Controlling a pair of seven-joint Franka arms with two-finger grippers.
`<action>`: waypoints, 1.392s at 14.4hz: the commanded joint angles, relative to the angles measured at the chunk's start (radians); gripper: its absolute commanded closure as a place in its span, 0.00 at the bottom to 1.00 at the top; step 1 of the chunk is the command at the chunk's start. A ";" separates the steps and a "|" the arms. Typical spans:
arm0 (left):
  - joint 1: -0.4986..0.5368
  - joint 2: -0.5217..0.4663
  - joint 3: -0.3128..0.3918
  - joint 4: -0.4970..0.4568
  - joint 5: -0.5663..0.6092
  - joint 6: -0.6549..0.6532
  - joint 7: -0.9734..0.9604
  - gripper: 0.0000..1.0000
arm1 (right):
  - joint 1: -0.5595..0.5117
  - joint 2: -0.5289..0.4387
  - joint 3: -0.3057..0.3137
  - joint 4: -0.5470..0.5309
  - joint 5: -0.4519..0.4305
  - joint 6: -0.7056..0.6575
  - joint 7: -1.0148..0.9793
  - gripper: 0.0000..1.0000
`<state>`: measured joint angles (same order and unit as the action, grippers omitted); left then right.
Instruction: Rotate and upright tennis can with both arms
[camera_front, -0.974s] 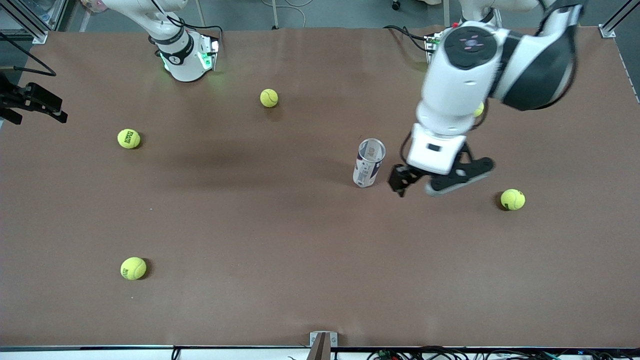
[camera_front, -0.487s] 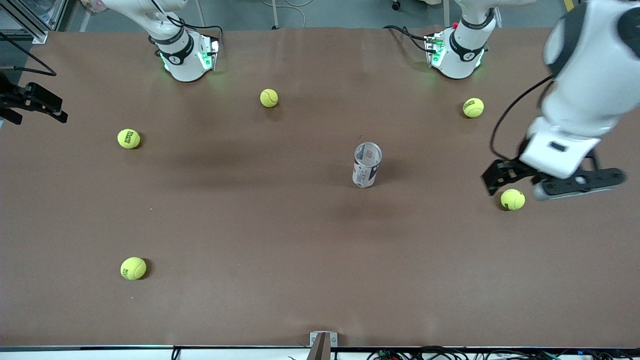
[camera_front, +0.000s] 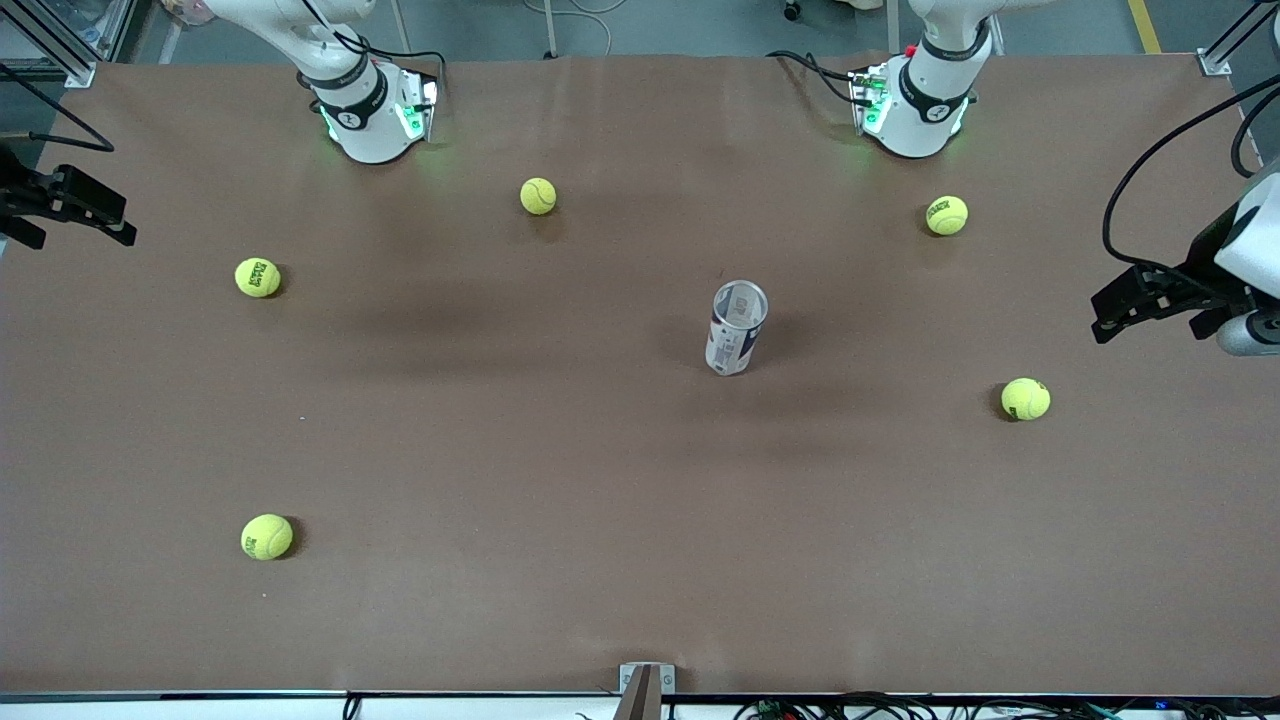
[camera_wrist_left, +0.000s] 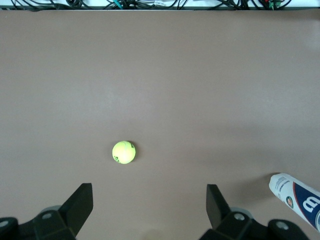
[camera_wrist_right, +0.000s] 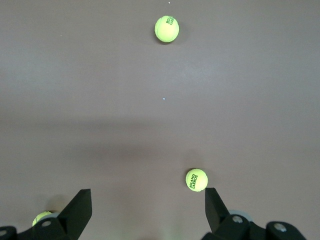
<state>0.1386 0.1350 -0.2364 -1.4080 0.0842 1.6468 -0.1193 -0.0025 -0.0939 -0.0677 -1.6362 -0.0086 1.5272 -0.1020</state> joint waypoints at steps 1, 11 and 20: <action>0.022 0.000 0.000 0.024 -0.012 -0.030 -0.006 0.00 | -0.001 -0.032 0.003 -0.030 -0.008 0.005 -0.008 0.00; 0.021 -0.048 -0.017 0.004 -0.011 -0.205 0.042 0.00 | -0.002 -0.030 0.003 -0.030 -0.008 0.004 -0.008 0.00; 0.026 -0.090 -0.001 -0.065 -0.066 -0.090 0.033 0.00 | -0.002 -0.030 0.003 -0.030 -0.008 0.004 -0.008 0.00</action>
